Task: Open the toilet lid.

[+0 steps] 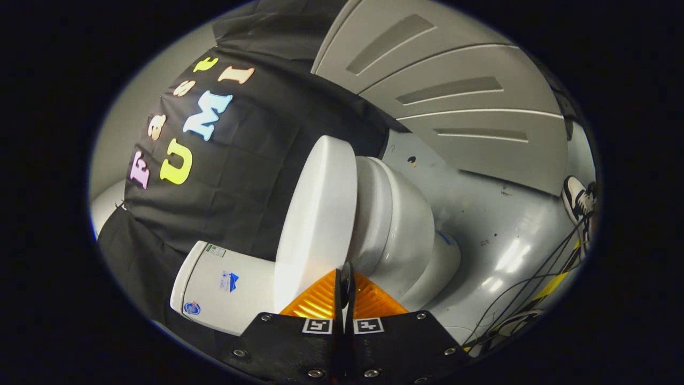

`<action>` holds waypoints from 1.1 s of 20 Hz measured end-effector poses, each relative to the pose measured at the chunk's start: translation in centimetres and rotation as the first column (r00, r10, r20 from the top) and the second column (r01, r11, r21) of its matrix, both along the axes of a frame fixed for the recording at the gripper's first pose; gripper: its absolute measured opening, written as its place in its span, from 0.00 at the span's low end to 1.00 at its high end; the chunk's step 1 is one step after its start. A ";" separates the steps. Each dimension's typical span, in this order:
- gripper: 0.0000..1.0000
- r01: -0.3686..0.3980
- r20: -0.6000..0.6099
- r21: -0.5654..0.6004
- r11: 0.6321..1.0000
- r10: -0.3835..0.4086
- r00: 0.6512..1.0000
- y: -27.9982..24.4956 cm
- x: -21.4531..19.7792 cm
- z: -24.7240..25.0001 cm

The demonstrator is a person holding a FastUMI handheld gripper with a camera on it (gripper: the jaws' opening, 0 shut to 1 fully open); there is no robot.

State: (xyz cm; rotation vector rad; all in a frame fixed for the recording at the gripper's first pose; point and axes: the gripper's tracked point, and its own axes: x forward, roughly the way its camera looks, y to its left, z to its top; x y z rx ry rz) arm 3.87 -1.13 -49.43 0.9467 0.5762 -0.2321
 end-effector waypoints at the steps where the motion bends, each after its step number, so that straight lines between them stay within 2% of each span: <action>1: 0.00 -0.005 -0.003 -0.020 1.000 0.005 1.000 0.0 0.2 0.5; 9: 0.00 -0.070 -0.020 -0.213 0.975 0.068 0.998 2.0 1.3 6.4; 17: 0.00 -0.183 -0.078 -0.424 0.887 0.166 0.983 4.5 2.4 10.6; 22: 0.00 -0.194 -0.095 -0.458 0.868 0.169 0.981 5.4 2.6 11.5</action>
